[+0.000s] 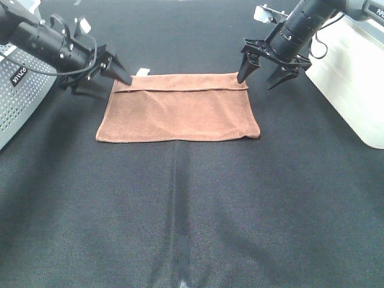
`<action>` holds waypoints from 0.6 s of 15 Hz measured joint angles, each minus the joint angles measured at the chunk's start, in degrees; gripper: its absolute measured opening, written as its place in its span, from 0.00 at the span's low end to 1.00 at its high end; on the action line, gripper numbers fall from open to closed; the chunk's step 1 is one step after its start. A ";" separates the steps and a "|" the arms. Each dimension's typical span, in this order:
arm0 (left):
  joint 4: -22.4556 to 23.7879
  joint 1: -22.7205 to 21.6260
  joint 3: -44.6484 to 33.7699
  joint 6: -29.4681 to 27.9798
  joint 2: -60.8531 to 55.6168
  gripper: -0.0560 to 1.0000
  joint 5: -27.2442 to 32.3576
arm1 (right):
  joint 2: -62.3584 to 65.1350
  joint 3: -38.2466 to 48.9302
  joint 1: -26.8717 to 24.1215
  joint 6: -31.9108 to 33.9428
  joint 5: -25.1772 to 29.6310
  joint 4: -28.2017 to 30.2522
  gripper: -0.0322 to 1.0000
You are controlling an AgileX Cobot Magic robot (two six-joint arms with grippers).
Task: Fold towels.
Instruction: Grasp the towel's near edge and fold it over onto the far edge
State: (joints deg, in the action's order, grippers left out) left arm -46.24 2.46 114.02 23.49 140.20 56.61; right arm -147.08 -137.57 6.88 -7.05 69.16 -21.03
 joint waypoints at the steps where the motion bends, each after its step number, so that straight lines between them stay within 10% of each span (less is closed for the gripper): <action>1: 0.63 0.23 -3.21 -0.92 -1.78 0.77 -1.09 | 1.09 2.06 0.00 0.29 0.00 0.00 0.74; 9: 1.60 0.57 -32.03 -1.72 -15.87 0.77 -17.65 | 13.46 31.80 0.00 -4.58 -5.16 -4.87 0.74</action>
State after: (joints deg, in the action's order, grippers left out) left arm -44.63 3.04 81.99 21.77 124.33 38.96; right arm -133.61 -105.77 6.88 -11.63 64.00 -25.90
